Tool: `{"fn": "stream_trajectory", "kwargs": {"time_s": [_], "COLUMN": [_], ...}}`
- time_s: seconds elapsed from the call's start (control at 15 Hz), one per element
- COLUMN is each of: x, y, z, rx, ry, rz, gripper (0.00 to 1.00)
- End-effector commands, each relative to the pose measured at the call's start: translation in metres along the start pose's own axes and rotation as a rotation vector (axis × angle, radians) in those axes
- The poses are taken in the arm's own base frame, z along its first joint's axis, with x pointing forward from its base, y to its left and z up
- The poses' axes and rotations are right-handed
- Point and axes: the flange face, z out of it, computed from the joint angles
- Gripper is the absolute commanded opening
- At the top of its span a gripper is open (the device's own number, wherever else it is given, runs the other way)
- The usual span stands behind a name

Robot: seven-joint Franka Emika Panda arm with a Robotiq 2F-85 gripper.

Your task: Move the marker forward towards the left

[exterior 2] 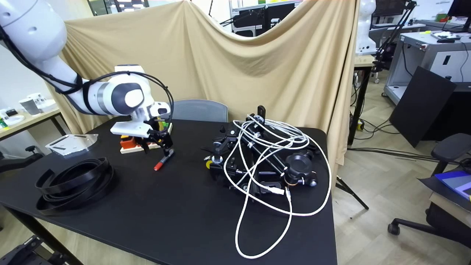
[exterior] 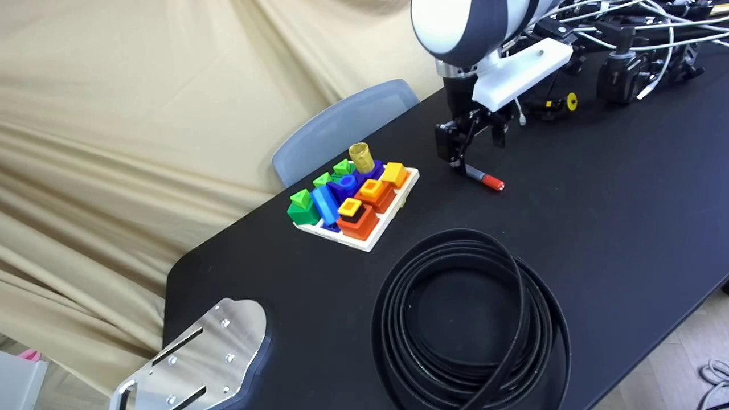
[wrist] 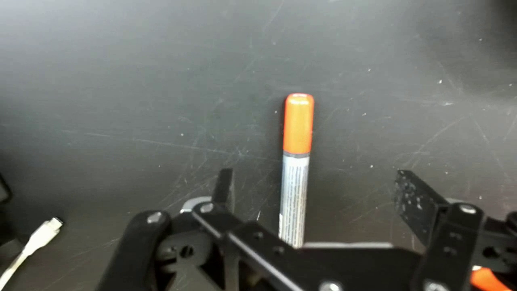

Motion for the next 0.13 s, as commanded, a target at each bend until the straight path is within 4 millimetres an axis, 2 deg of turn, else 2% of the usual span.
{"fn": "stream_trajectory", "kwargs": {"time_s": [0.0, 0.07], "x": [-0.0189, -0.0226], "y": [0.0111, 0.0146], "z": [-0.0237, -0.027], "rx": [-0.011, -0.009], "ry": [-0.052, -0.062], "rz": [0.041, 0.055], "gripper": [1.0, 1.0]}}
